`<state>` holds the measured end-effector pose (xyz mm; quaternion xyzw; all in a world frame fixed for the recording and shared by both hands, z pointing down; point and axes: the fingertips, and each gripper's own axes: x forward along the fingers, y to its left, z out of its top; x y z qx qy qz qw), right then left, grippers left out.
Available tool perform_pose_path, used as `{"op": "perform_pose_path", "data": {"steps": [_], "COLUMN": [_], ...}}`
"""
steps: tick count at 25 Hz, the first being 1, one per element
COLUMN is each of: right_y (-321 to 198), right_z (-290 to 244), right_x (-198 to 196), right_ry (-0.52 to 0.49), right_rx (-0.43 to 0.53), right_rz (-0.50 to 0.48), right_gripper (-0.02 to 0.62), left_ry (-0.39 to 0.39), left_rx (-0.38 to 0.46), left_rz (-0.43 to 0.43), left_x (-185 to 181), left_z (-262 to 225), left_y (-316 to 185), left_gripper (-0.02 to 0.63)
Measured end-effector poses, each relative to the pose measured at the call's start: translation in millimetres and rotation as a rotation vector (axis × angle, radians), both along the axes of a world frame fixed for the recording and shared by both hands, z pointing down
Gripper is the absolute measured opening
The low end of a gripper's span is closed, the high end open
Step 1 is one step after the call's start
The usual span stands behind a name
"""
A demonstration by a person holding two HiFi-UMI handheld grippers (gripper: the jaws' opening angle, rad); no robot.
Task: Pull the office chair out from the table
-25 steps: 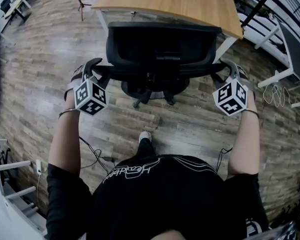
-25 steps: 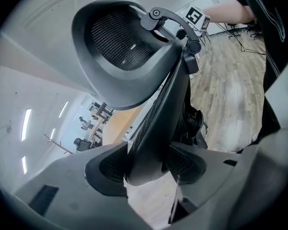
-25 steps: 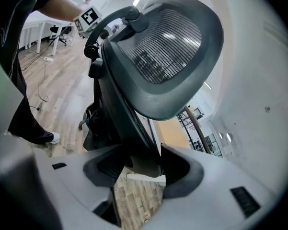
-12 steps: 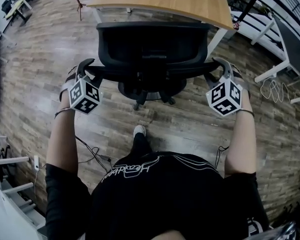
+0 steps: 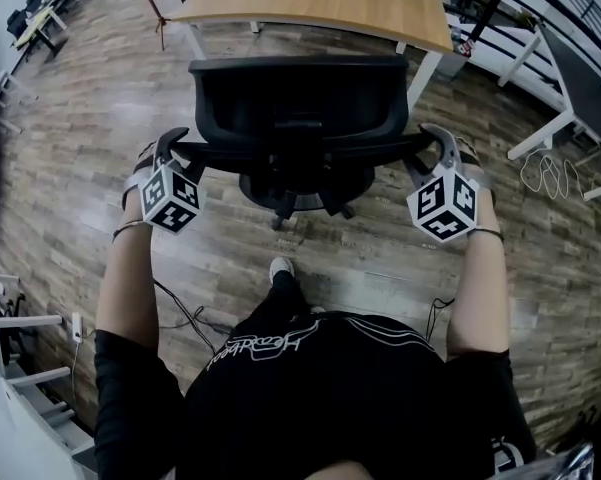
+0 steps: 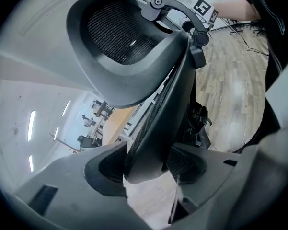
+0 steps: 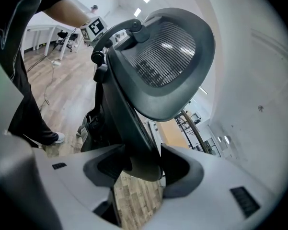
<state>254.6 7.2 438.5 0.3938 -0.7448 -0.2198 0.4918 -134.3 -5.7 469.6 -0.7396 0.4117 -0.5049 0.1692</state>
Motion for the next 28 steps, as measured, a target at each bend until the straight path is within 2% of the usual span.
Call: {"op": "perform_pose_path", "data": {"steps": [8, 14, 16, 18, 21, 24, 26, 28], "right_y": [33, 49, 52, 62, 90, 134, 166, 199], "right_z": [6, 8, 7, 1, -18, -31, -41, -54], "right_x": [4, 8, 12, 19, 28, 19, 0, -21], "right_ry": [-0.006, -0.006, -0.015, -0.023, -0.109, -0.306, -0.469, -0.623], "right_rx": [0.000, -0.032, -0.013, 0.041, 0.131, 0.111, 0.054, -0.007], "right_rz": [0.015, 0.040, 0.065, 0.107, 0.177, 0.201, 0.176, 0.131], "right_gripper": [0.250, 0.250, 0.250, 0.250, 0.252, 0.252, 0.250, 0.249], "left_ry": [0.002, 0.041, 0.051, 0.072, 0.161, 0.299, 0.425, 0.611], "left_rx": [0.010, 0.032, 0.070, 0.091, 0.132, 0.150, 0.142, 0.142], "left_rz": [0.035, 0.078, 0.084, 0.087, 0.073, 0.049, 0.027, -0.024], "left_x": [4, 9, 10, 10, -2, -14, -15, -13], "left_z": [6, 6, 3, 2, -10, -26, -41, -64], "left_y": [25, 32, 34, 43, 65, 98, 124, 148], "left_gripper": [0.225, 0.227, 0.233, 0.275, 0.290, 0.290, 0.290, 0.288]}}
